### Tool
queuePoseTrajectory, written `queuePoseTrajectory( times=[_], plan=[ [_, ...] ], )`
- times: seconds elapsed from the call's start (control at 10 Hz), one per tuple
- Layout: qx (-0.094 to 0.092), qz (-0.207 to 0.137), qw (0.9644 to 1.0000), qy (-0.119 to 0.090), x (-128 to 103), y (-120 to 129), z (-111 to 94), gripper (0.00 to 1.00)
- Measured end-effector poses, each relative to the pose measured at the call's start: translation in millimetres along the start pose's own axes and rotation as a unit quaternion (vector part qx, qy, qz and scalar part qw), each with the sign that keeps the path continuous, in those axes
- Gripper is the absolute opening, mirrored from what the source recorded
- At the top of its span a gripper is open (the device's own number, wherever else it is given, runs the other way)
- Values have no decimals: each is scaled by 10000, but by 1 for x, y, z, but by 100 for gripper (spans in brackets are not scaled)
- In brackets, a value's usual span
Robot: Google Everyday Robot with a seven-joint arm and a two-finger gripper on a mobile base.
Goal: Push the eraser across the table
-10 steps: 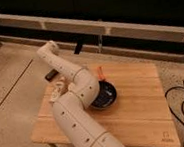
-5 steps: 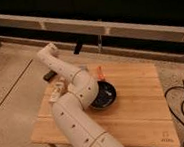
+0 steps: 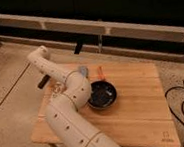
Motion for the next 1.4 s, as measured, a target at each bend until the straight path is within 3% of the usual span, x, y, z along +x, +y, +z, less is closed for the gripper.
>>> queuePoseTrajectory(
  times=[0.2, 0.3, 0.5, 1.0, 1.1, 1.4],
  plan=[
    [-224, -57, 9997, -64, -9, 21, -10, 0],
    [-222, -55, 9997, -65, -9, 20, -10, 0],
    [-217, -52, 9997, -66, -9, 19, -10, 15],
    [-214, -48, 9997, -68, -9, 18, -10, 72],
    [-213, -46, 9997, -68, -9, 18, -10, 78],
    [-212, -46, 9997, -70, -9, 18, -10, 80]
  ],
)
